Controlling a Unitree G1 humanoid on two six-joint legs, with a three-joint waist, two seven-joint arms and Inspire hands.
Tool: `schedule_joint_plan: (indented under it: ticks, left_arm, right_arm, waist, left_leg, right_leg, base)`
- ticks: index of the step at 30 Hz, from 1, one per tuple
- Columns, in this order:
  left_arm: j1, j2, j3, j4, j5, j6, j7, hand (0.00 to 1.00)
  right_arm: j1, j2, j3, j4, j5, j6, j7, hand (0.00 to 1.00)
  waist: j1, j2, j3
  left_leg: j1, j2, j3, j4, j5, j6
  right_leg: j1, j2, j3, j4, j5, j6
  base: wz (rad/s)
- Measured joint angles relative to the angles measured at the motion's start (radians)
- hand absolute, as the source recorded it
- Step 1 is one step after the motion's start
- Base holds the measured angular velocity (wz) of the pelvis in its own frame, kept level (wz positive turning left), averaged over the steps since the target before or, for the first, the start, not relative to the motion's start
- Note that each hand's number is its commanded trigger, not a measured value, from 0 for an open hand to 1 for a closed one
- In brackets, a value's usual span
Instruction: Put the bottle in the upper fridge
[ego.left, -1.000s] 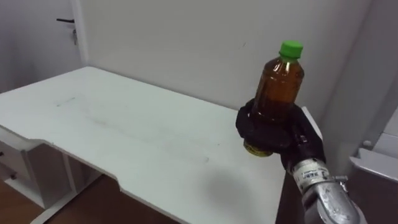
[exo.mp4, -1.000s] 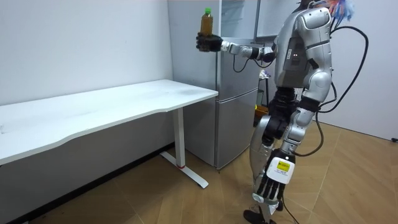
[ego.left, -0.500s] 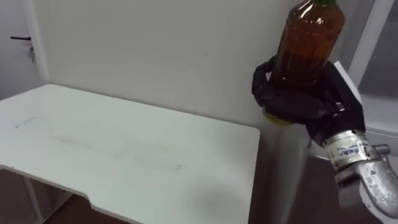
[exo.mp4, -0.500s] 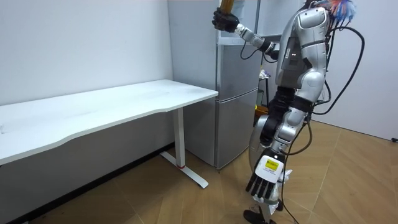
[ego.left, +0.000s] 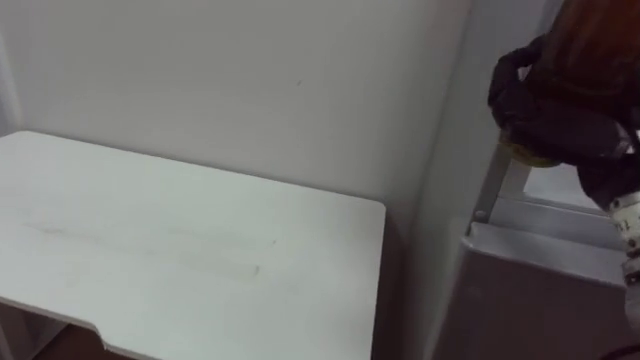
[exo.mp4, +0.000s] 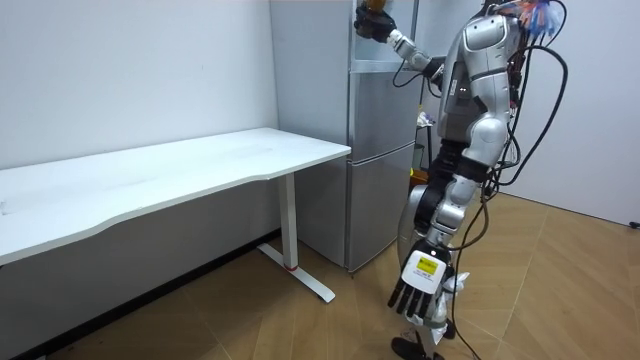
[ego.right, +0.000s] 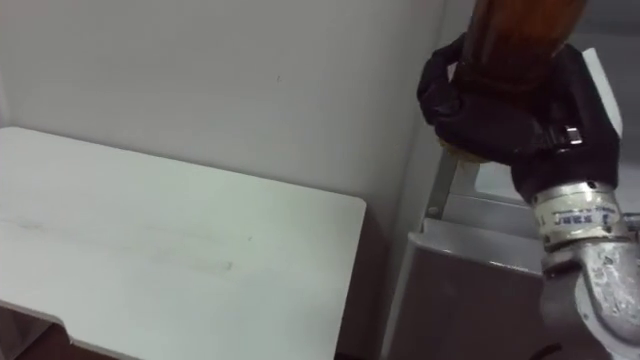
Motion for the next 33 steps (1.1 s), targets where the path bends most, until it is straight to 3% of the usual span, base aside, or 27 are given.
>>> schedule_joint_plan:
  ticks: [7, 17, 26, 33]
  left_arm:
    - [0.007, -0.011, 0.023, -0.004, -0.004, 0.001, 0.018, 0.0]
    - [0.01, -0.012, 0.03, -0.004, -0.001, 0.001, 0.033, 0.0]
    - [0.014, -0.013, 0.03, -0.013, 0.018, 0.003, 0.017, 0.0]
    - [0.015, -0.014, 0.035, -0.011, 0.019, 0.012, 0.011, 0.0]
  right_arm:
    - [0.02, -0.005, -0.087, 0.001, 0.062, 0.001, -0.044, 1.0]
    - [0.022, -0.011, -0.145, 0.049, 0.076, 0.002, -0.117, 1.0]
    - [0.018, -0.013, -0.166, 0.242, 0.151, 0.023, -0.183, 1.0]
    - [-0.013, -0.034, -0.163, 0.415, 0.197, 0.053, -0.231, 1.0]
  waist:
    - [-0.044, 0.014, -0.0088]
    - [-0.076, 0.005, -0.0068]
    - [-0.031, -0.005, -0.0018]
    - [0.007, -0.003, -0.0025]
  left_leg:
    - [0.011, 0.004, 0.025, 0.0, -0.004, 0.0]
    - [0.023, 0.008, 0.045, -0.001, -0.004, -0.001]
    - [0.008, 0.002, 0.044, 0.008, -0.007, -0.001]
    - [0.003, 0.002, 0.033, 0.013, -0.01, 0.001]
  right_leg:
    - [0.001, 0.003, 0.017, 0.002, 0.0, 0.0]
    - [-0.001, 0.011, 0.04, 0.0, 0.001, -0.001]
    - [-0.02, 0.015, 0.058, 0.015, 0.0, -0.001]
    - [-0.021, 0.011, 0.039, 0.016, -0.002, 0.002]
  base:
    - [-0.09]
    - [-0.07]
    - [-0.02]
    - [0.04]
